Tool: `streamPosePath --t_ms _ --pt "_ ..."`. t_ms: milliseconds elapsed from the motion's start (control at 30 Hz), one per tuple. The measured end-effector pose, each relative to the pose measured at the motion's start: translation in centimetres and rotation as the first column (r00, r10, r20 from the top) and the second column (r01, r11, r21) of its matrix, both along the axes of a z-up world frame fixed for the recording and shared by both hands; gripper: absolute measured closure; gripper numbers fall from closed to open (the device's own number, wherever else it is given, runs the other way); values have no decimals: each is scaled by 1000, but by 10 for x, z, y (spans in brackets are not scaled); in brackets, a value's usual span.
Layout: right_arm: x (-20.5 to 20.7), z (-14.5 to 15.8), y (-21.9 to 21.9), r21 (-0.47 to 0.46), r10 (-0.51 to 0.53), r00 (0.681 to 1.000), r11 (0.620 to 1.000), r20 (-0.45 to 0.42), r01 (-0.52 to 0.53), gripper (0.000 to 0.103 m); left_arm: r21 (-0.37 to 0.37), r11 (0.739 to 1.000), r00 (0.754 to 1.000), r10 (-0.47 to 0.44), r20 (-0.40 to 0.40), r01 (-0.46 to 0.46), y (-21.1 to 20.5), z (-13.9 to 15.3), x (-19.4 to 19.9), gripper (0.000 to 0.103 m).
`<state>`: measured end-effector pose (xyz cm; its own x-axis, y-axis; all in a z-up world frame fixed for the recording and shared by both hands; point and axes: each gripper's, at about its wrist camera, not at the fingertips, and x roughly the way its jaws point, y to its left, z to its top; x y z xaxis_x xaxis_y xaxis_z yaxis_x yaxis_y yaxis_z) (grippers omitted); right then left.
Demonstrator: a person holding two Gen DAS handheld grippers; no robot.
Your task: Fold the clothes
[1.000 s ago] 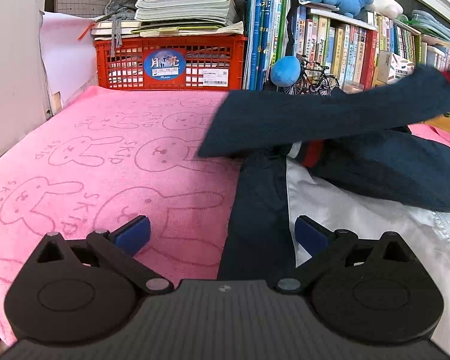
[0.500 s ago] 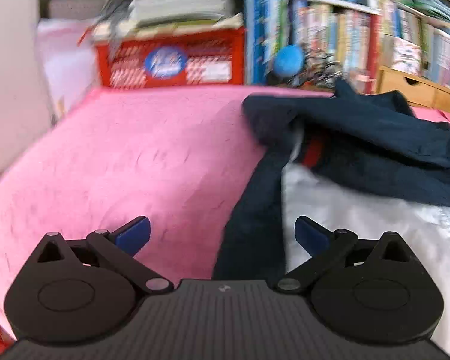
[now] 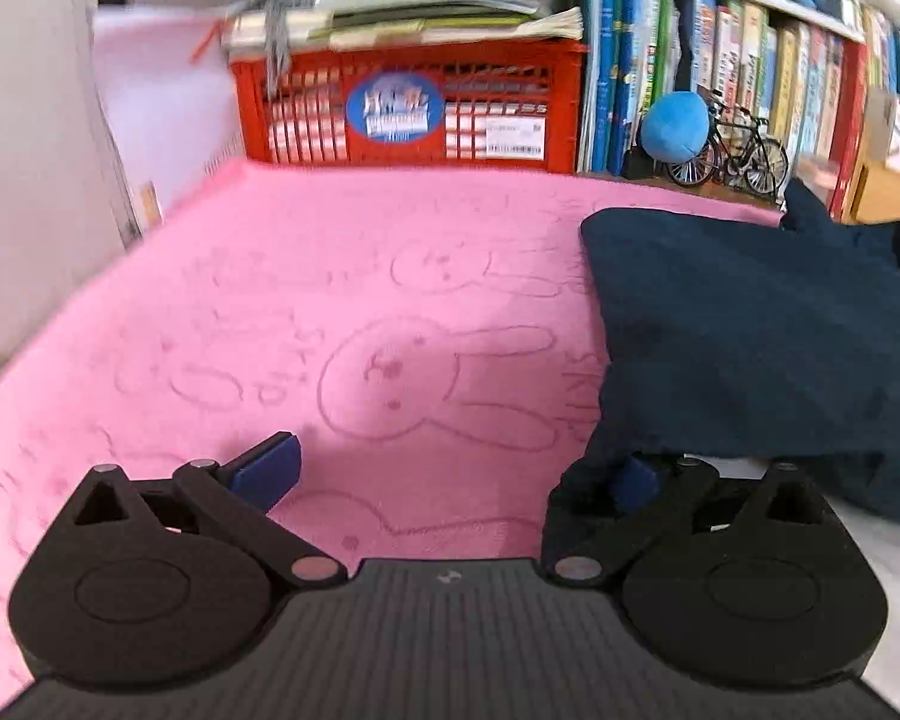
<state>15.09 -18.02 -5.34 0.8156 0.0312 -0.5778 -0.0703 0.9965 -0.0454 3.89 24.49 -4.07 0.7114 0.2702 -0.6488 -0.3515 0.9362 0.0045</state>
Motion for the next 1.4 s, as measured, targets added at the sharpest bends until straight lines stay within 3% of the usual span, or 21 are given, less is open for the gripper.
streamPosePath --t_ms 100,167,200,233,333,367,400,433,500,567,667,767,867,933,1067,1233,1333,1400 --pt "2 3 9 -71 19 1000 997 -9 -19 82 -4 1000 1000 0 -7 0 0 1 -7 0" --pt "-6 11 8 -114 19 1000 993 -2 -19 66 -7 1000 1000 -15 -13 15 1 4 -18 0" --pt "-12 17 5 -120 14 1000 993 9 -13 48 -10 1000 1000 -22 -13 22 2 6 -24 0" --pt "-19 23 0 -107 10 1000 994 28 -7 39 -12 1000 1000 -22 -16 21 4 7 -31 0" --pt "-39 42 -13 -57 -5 997 998 73 9 34 2 1000 999 24 -26 -24 13 21 -46 0" --pt "-43 48 -15 -36 -3 997 999 82 6 30 10 999 999 41 -11 -41 15 29 -52 0" --pt "-47 54 -15 -6 11 996 1000 88 -10 18 7 999 999 38 25 -38 14 39 -56 1" --pt "-49 59 -13 28 38 995 999 92 -40 12 -6 1000 997 22 69 -21 12 49 -59 1" --pt "-49 61 10 62 122 988 990 93 -128 11 -26 999 986 -37 160 42 -1 66 -56 0" --pt "-49 60 39 75 203 975 975 94 -210 11 14 993 972 -115 205 115 -22 72 -39 0" --pt "-48 55 81 65 298 951 950 82 -304 11 76 987 977 -150 153 139 -54 57 3 1" --pt "-45 47 97 91 339 939 935 52 -343 11 100 986 985 -144 96 134 -63 37 29 6" --pt "-37 33 86 84 308 951 948 -6 -306 7 110 987 991 -126 55 119 -55 13 32 4" --pt "-28 19 76 65 261 964 964 -56 -258 6 69 991 992 -117 54 113 -46 4 29 0" --pt "-25 8 74 57 272 960 962 -63 -269 3 -3 994 993 -106 48 106 -37 2 26 0" --pt "-18 7 74 69 264 962 963 -67 -259 0 -8 997 996 -79 33 80 -41 5 27 0" --pt "-39 13 73 28 219 974 976 -54 -218 1 -4 999 999 -32 -26 32 -57 22 14 2" --pt "-75 22 76 -6 206 978 979 -37 -206 0 22 997 997 -73 -3 73 -81 37 -14 0"
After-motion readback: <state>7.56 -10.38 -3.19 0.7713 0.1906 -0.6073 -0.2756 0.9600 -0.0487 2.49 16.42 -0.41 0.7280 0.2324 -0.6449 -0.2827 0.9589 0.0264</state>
